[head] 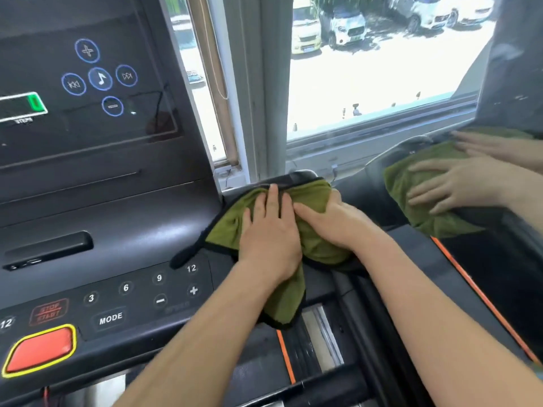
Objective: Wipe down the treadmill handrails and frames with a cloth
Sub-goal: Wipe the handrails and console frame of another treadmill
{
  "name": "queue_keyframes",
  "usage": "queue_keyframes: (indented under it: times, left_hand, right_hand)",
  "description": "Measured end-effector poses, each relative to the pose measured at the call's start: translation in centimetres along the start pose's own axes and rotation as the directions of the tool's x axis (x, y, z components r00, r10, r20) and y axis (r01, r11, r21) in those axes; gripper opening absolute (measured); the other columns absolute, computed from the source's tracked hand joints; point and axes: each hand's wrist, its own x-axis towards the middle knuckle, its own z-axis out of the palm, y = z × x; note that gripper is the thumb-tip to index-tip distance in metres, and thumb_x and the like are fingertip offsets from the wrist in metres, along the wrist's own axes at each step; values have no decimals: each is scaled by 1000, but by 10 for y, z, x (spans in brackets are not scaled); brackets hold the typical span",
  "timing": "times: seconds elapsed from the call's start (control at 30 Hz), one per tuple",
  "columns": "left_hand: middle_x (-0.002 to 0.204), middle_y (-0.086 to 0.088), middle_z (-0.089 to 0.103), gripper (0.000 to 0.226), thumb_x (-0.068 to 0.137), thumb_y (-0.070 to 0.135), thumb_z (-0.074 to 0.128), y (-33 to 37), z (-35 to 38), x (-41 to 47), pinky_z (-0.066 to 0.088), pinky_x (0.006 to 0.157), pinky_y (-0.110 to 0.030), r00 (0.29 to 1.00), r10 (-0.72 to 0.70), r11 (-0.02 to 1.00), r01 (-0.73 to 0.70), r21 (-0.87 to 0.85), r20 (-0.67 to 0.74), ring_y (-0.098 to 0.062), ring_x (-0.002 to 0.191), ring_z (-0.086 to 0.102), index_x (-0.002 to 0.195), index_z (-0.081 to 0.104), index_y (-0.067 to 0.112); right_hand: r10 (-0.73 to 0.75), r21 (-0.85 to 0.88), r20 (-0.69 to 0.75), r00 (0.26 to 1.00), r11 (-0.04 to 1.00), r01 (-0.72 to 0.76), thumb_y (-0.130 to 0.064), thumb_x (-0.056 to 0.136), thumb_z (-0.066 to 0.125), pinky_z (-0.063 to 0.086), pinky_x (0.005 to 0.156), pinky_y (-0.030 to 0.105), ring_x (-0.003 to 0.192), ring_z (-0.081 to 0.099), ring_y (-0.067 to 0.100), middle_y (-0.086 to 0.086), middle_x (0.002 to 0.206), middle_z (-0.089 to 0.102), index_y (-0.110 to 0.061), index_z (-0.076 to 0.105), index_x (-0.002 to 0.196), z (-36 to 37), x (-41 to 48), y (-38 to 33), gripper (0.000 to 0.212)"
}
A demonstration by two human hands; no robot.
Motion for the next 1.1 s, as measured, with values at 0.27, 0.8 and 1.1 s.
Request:
queue_keyframes:
  times: [0.27,0.8,1.1]
  left_hand:
    - [143,-8,44,50,90,19,34,-13,-21,86,27,108,-51,987,-154,972,159,-174,45,-34,135,35,140,42,23]
    - [159,3,-25,73,89,51,23,18,27,-105,-20,113,-42,978,196,977,-189,-94,68,-20,144,-30,155,-4,34]
    - [164,3,-9,56,103,44,21,7,16,-11,-4,120,-42,998,-61,977,57,-205,-16,-19,149,-13,155,6,33]
  right_hand:
    - [-103,177,-166,981,975,133,-61,92,41,39,104,40,123,50,31,10,139,53,-18,54,133,-9,79,-37,61]
    - [-51,-201,-49,997,979,40,-72,89,34,45,91,41,115,56,36,15,131,58,-20,0,154,35,-110,80,90]
    - [-86,290,-81,993,951,106,-67,83,55,34,110,40,133,43,31,11,150,41,-35,10,154,12,9,22,90]
